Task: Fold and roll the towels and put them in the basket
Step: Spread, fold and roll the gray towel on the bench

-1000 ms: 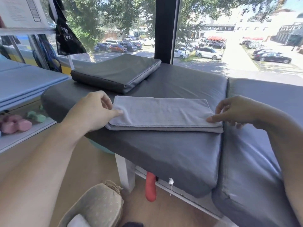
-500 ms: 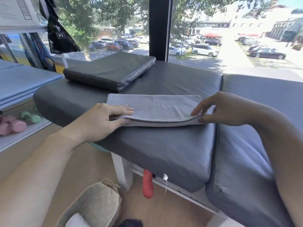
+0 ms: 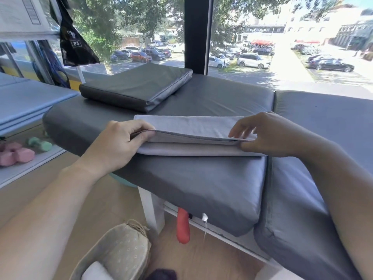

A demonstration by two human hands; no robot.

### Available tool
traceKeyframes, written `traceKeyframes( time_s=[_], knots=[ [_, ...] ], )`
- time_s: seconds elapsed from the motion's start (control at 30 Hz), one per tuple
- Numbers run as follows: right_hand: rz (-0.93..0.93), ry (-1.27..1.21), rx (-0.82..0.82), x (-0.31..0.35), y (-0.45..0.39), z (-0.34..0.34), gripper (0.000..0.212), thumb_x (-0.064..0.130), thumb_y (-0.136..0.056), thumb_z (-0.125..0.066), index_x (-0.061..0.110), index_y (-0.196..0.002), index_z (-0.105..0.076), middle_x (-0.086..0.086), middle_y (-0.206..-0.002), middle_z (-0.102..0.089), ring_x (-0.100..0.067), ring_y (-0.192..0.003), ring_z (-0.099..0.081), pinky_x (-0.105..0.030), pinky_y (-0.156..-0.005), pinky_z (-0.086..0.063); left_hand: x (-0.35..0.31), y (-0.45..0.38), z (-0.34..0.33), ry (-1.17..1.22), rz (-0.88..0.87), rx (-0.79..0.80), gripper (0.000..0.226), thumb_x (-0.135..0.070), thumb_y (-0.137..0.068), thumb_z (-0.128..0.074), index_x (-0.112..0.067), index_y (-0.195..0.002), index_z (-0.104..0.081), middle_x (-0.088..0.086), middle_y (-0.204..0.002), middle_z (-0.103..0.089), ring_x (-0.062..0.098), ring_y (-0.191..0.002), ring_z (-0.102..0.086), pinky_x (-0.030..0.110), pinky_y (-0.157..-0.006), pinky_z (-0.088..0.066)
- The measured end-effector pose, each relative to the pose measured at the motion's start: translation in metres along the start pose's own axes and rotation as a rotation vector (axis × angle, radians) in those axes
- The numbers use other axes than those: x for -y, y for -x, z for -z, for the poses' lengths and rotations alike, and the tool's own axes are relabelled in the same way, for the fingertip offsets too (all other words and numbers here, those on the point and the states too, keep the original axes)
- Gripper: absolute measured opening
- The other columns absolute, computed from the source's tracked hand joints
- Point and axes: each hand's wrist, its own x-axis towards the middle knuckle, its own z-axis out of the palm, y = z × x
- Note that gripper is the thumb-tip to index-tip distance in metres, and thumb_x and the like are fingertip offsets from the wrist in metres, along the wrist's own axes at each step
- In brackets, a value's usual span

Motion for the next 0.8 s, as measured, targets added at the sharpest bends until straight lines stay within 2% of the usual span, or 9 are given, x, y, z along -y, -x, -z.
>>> traceKeyframes(
  time_s=[0.13,0.27,0.33,0.4,0.47,0.57,0.67,0.73,0.8],
  knots=[
    [-0.065,0.12,-0.02,-0.005,0.003,0.008,0.025,0.017,-0.078,-0.069,0.041,-0.085,-0.068,0.027,-0.084,-0.066,0.008,-0.086,-0.06,-0.03,-0.079,-0.051,0.001,0.001,0.012,-0.01,0.058,0.046,0.018,-0.023,-0.082,-0.083,-0.04,-0.081,-0.076,-0.012,-0.085,-0.077,0.011,-0.084,-0.07,0.022,-0.076,-0.048],
    [-0.1,0.139,-0.057,-0.009,0.006,0.016,0.023,0.018,-0.074,-0.073,0.04,-0.074,-0.066,0.019,-0.081,-0.07,-0.006,-0.086,-0.065,-0.038,-0.082,-0.055,0.004,0.0,0.025,-0.065,0.1,0.088,0.033,-0.014,-0.086,-0.077,-0.048,-0.084,-0.076,-0.013,-0.097,-0.078,0.016,-0.095,-0.073,0.035,-0.089,-0.055],
    [-0.094,0.142,-0.046,-0.009,0.007,0.016,0.023,0.018,-0.073,-0.073,0.04,-0.072,-0.065,0.02,-0.078,-0.069,-0.003,-0.083,-0.064,-0.039,-0.081,-0.055,0.006,0.001,0.027,-0.071,0.121,0.104,0.04,-0.006,-0.087,-0.07,-0.046,-0.088,-0.078,-0.016,-0.107,-0.076,0.003,-0.107,-0.068,0.023,-0.096,-0.051],
    [-0.087,0.151,-0.019,-0.01,0.007,0.015,0.024,0.017,-0.072,-0.073,0.039,-0.071,-0.063,0.02,-0.077,-0.067,0.002,-0.081,-0.062,-0.038,-0.08,-0.055,0.005,0.003,0.027,-0.063,0.134,0.104,0.041,-0.003,-0.086,-0.066,-0.042,-0.091,-0.08,-0.022,-0.109,-0.073,-0.005,-0.11,-0.064,0.006,-0.094,-0.044],
    [-0.083,0.154,0.006,-0.011,0.007,0.014,0.024,0.016,-0.072,-0.072,0.037,-0.072,-0.062,0.02,-0.078,-0.066,0.001,-0.082,-0.061,-0.038,-0.081,-0.054,0.005,0.004,0.027,-0.05,0.129,0.102,0.042,-0.001,-0.085,-0.065,-0.039,-0.091,-0.081,-0.025,-0.106,-0.072,-0.011,-0.108,-0.063,-0.001,-0.091,-0.04],
    [-0.081,0.145,0.044,-0.012,0.005,0.012,0.018,0.019,-0.073,-0.072,0.034,-0.074,-0.062,0.016,-0.083,-0.066,-0.007,-0.084,-0.062,-0.038,-0.081,-0.053,0.007,0.006,0.027,-0.004,0.121,0.12,0.043,0.004,-0.084,-0.065,-0.036,-0.088,-0.081,-0.025,-0.1,-0.073,-0.018,-0.104,-0.061,-0.004,-0.092,-0.038],
    [-0.1,0.137,0.106,-0.014,0.005,0.01,0.016,0.02,-0.075,-0.075,0.032,-0.079,-0.064,0.009,-0.09,-0.067,-0.012,-0.088,-0.063,-0.036,-0.083,-0.052,0.009,0.006,0.03,0.091,0.154,0.154,0.043,0.006,-0.085,-0.067,-0.034,-0.085,-0.082,-0.026,-0.098,-0.074,-0.016,-0.106,-0.062,-0.003,-0.092,-0.039],
    [-0.104,0.122,0.117,-0.015,0.005,0.01,0.016,0.021,-0.076,-0.076,0.031,-0.08,-0.065,0.008,-0.092,-0.068,-0.01,-0.088,-0.063,-0.033,-0.081,-0.051,0.01,0.006,0.032,0.124,0.174,0.161,0.041,0.006,-0.085,-0.068,-0.032,-0.084,-0.083,-0.024,-0.098,-0.075,-0.013,-0.106,-0.064,-0.001,-0.092,-0.04],
    [-0.098,0.106,0.108,-0.018,0.006,0.011,0.014,0.021,-0.077,-0.076,0.03,-0.081,-0.066,0.01,-0.091,-0.068,0.002,-0.081,-0.06,-0.019,-0.072,-0.047,0.011,0.006,0.033,0.142,0.182,0.153,0.038,0.005,-0.085,-0.071,-0.031,-0.081,-0.083,-0.022,-0.098,-0.076,-0.011,-0.105,-0.066,0.002,-0.092,-0.044]
  ],
)
